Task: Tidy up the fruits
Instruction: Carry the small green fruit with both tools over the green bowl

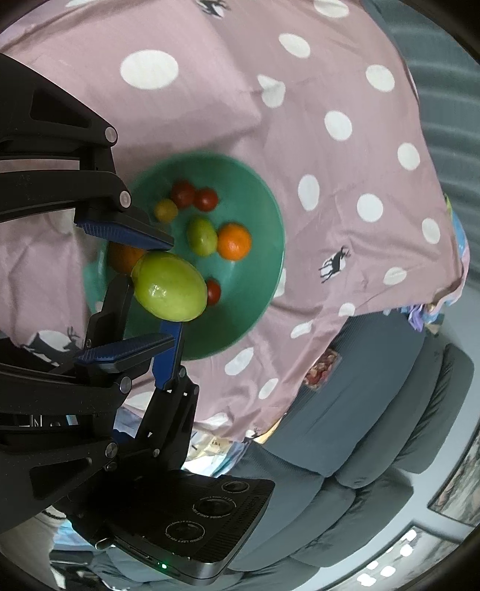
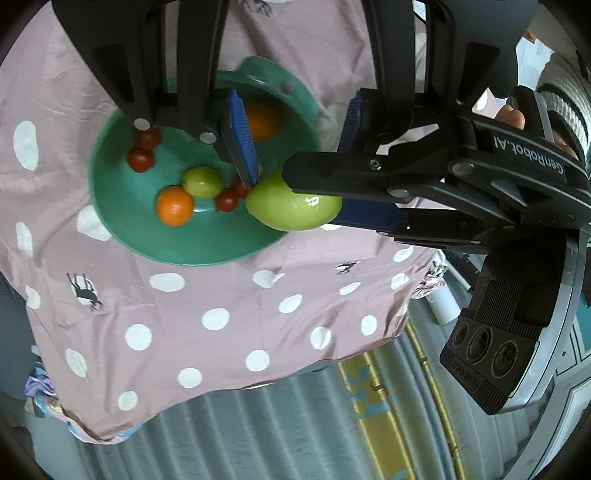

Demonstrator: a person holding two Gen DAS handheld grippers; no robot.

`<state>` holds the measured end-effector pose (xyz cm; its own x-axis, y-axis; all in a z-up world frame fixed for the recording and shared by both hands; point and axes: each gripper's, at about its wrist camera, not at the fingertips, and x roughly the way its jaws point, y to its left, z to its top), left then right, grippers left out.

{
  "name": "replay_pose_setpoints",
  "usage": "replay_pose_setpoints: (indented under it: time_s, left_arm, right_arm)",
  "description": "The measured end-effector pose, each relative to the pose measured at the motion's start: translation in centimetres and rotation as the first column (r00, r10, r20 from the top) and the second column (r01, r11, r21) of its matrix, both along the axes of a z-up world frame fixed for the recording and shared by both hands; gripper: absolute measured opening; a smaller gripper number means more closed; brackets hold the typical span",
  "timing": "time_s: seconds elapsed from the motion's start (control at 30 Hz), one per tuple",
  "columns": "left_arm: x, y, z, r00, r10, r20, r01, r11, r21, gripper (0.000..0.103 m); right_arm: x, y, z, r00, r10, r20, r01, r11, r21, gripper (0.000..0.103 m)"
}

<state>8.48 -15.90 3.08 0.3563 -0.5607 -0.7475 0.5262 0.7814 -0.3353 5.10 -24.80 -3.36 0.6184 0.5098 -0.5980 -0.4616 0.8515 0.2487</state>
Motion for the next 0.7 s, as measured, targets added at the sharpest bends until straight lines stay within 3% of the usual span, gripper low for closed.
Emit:
replay_pose_setpoints:
  time_s: [0.7]
  left_arm:
    - [2.8, -4.2, -1.8, 0.998, -0.047, -0.049, 0.048, 0.999, 0.019, 0.046]
  right_arm:
    - [2.3, -3.5, -1.8, 0.997, -0.066, -0.039, 0.066, 0.998, 0.007, 0.043]
